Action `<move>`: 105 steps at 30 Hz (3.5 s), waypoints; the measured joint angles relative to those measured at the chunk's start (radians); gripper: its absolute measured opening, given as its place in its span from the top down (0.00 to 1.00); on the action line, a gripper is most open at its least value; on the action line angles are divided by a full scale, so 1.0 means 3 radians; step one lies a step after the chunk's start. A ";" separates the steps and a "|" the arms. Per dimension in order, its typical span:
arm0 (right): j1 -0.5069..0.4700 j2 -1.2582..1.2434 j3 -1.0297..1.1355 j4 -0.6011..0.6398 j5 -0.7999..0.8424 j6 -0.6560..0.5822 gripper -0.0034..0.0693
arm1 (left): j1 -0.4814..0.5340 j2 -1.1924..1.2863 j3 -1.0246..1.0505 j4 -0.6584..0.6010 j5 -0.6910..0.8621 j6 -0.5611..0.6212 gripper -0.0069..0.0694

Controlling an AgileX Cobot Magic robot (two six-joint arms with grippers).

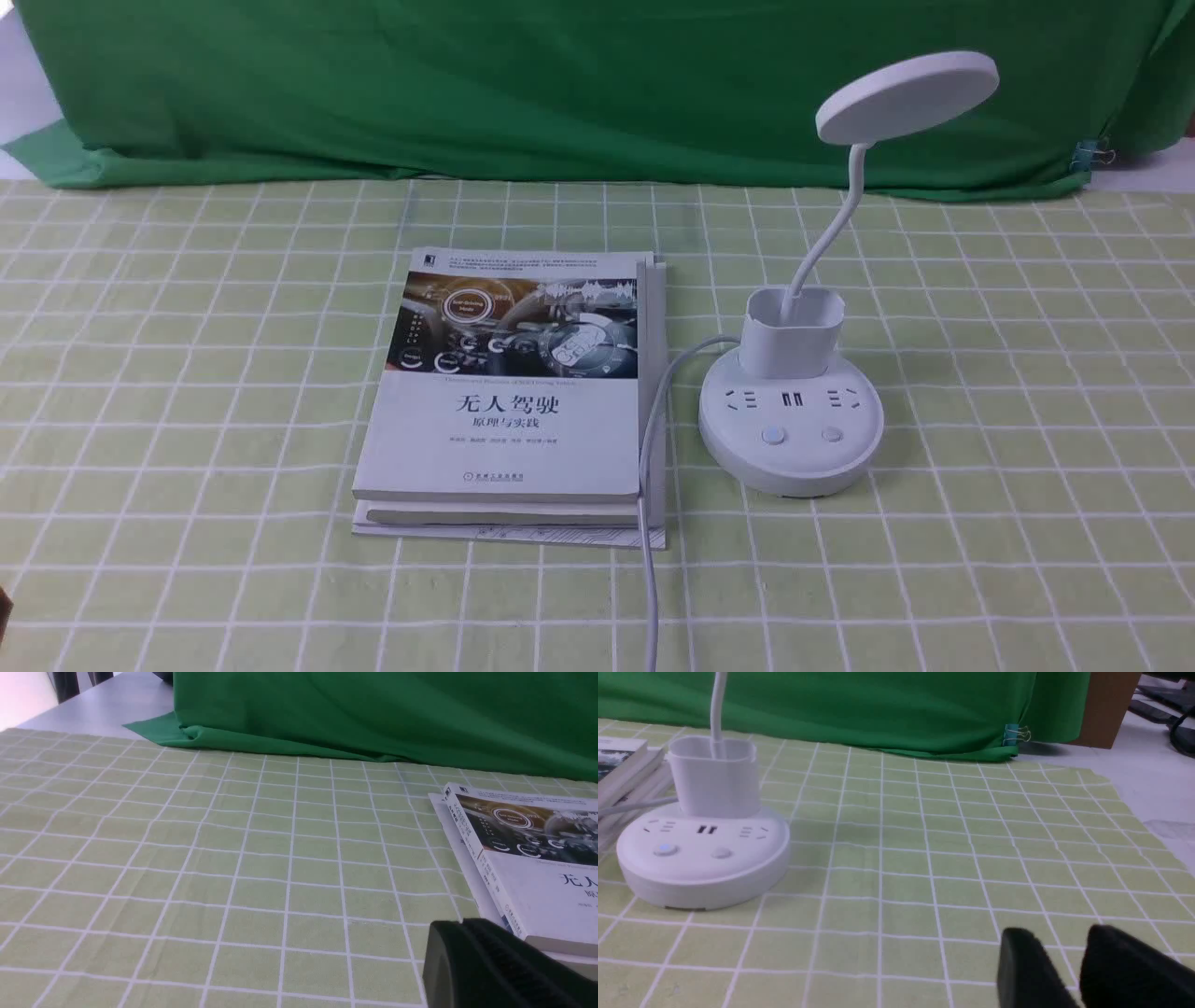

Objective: Turn on the table lamp on the green coffee tablecloth with your hand.
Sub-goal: 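Press the button on the base of the white desk lamp with the right gripper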

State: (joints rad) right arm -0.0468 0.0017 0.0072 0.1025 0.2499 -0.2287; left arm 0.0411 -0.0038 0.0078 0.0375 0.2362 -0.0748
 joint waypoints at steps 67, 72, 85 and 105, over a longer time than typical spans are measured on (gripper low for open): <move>0.0000 0.0000 0.0000 0.0244 -0.0409 0.0802 0.62 | 0.0000 0.0000 0.0000 0.0000 0.0000 0.0000 0.91; 0.0000 0.0000 0.0000 0.0349 -0.0723 0.1920 0.62 | 0.0000 0.0000 0.0000 0.0000 0.0000 0.0000 0.91; 0.0285 0.0347 -0.0369 0.0377 -0.0307 0.1783 0.78 | 0.0000 0.0000 0.0000 0.0000 0.0000 0.0000 0.91; 0.1181 0.4502 -0.2935 0.0344 0.1492 0.0089 0.91 | 0.0000 0.0000 0.0000 0.0000 0.0000 0.0000 0.91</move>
State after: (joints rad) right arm 0.3075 1.3522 -0.8732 0.2058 0.6976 -0.2019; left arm 0.0411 -0.0038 0.0078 0.0375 0.2362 -0.0748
